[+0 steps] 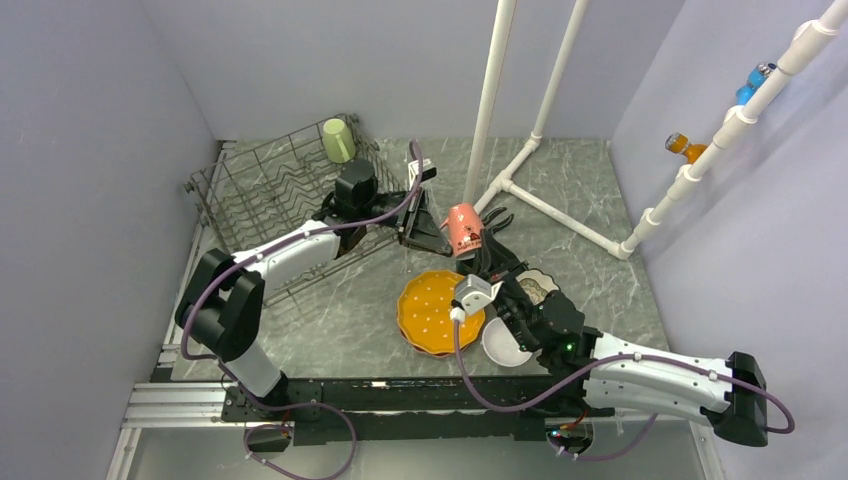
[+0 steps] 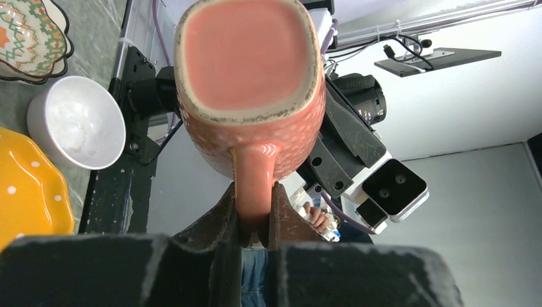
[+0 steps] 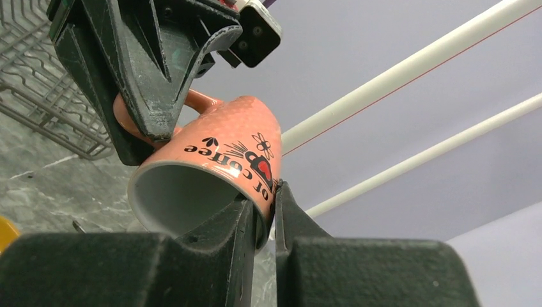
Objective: Load the mixed dishes into the dish rack
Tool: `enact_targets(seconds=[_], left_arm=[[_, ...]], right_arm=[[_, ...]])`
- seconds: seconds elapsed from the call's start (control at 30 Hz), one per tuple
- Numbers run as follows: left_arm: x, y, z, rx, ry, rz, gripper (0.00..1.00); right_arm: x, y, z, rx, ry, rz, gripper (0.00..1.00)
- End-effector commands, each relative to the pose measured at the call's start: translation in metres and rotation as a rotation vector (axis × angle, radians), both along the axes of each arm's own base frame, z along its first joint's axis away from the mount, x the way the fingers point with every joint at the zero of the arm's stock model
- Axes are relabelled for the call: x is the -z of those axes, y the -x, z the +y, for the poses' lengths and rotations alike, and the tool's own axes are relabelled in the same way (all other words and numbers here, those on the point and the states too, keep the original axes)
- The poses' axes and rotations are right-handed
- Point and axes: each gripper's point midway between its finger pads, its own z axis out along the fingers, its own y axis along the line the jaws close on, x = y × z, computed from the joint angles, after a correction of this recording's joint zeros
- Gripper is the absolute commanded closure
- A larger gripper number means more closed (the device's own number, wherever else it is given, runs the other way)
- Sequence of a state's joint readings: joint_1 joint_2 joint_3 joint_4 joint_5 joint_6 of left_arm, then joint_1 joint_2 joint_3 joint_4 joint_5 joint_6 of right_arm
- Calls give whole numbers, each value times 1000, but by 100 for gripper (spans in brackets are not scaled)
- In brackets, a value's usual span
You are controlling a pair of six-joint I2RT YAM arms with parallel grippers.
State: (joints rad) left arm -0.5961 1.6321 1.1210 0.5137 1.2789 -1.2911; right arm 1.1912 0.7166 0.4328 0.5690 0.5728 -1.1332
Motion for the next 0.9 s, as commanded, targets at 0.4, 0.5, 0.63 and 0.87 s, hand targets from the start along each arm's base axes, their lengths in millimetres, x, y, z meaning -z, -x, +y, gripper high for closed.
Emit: enact_targets(seconds=[0.4, 0.5, 0.63, 0.87], left_arm=[[-44, -16, 19, -213, 148, -494, 100], [-46, -32, 31, -248, 170, -478, 100], [-43, -55, 47, -324, 141, -487, 100], [-29, -94, 74, -561, -138, -733, 100]], right_arm=[[22, 2, 36, -102, -127, 131, 25], [28, -3, 39, -86, -135, 140, 12], [41, -10, 37, -51, -177, 184, 1], [68, -7, 39, -79, -250, 295, 0]])
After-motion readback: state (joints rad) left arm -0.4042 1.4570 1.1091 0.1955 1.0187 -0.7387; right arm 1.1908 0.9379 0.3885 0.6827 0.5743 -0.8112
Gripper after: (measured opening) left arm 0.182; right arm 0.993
